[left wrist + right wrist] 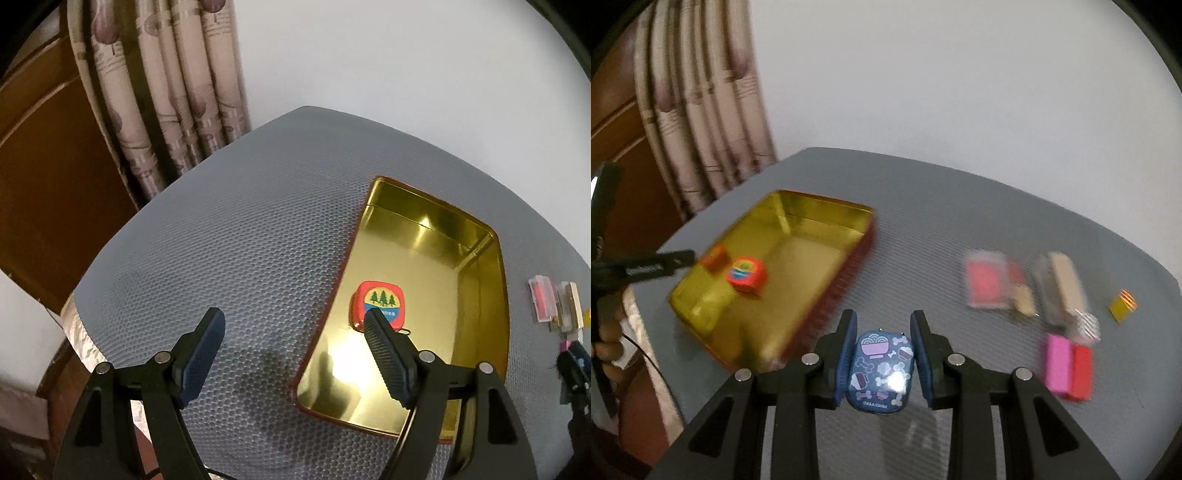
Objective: Organize rigid objects
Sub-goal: 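Carry the blue patterned case over the gold tin and release it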
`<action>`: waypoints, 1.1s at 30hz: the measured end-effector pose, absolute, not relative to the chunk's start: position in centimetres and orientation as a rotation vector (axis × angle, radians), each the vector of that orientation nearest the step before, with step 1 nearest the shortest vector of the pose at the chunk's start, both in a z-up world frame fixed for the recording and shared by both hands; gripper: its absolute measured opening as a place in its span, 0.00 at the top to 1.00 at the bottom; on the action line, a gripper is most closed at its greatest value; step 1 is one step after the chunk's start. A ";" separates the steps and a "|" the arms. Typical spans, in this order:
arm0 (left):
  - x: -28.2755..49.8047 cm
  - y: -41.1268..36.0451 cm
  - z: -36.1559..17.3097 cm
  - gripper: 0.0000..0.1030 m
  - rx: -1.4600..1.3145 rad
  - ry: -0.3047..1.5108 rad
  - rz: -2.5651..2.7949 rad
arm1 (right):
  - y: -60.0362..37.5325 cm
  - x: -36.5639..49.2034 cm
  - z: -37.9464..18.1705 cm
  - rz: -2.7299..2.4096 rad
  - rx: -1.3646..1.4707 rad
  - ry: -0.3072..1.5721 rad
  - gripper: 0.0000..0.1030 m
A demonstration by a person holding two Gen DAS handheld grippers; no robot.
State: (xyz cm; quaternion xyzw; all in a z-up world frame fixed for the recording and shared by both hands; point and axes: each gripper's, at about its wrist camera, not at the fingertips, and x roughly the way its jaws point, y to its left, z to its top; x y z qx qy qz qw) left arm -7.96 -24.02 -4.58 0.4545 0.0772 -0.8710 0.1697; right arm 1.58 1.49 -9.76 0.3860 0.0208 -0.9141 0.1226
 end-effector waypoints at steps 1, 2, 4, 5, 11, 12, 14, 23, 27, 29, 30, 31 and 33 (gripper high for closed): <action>-7.9 -24.2 -4.6 0.28 1.292 0.229 -2.469 | 0.4 1.3 -9.5 -2.649 1.114 0.068 0.71; -7.8 -24.4 -4.7 0.28 1.291 0.237 -2.458 | -0.5 1.1 -9.4 -2.636 1.102 0.076 0.71; -7.7 -24.8 -4.8 0.28 1.281 0.244 -2.443 | -2.7 0.4 -9.1 -2.606 1.076 0.095 0.71; -7.6 -25.0 -4.8 0.28 1.276 0.248 -2.437 | -3.6 0.2 -9.1 -2.590 1.070 0.096 0.71; -7.7 -26.3 -5.3 0.28 1.270 0.279 -2.380 | -8.7 -1.4 -9.9 -2.510 1.083 0.174 0.71; -7.6 -26.6 -5.3 0.28 1.267 0.276 -2.368 | -9.1 -1.7 -10.2 -2.506 1.089 0.184 0.71; -7.5 -27.2 -5.3 0.28 1.268 0.289 -2.354 | -9.9 -2.4 -10.7 -2.493 1.107 0.196 0.71; -6.8 -29.1 -5.2 0.26 1.255 0.325 -2.301 | -9.9 -4.0 -13.7 -2.463 1.196 0.256 0.71; -6.7 -29.4 -5.3 0.26 1.269 0.333 -2.299 | -9.7 -4.2 -14.7 -2.451 1.225 0.268 0.71; -6.7 -29.4 -5.2 0.26 1.267 0.334 -2.297 | -9.6 -4.1 -15.0 -2.447 1.228 0.280 0.71; -6.7 -29.4 -5.3 0.26 1.269 0.335 -2.297 | -9.6 -4.1 -15.2 -2.444 1.232 0.289 0.71; -6.7 -29.5 -5.2 0.26 1.272 0.334 -2.296 | -9.6 -4.1 -15.3 -2.444 1.235 0.298 0.71; -6.7 -29.7 -5.2 0.26 1.272 0.335 -2.290 | -9.3 -3.9 -15.4 -2.443 1.237 0.298 0.71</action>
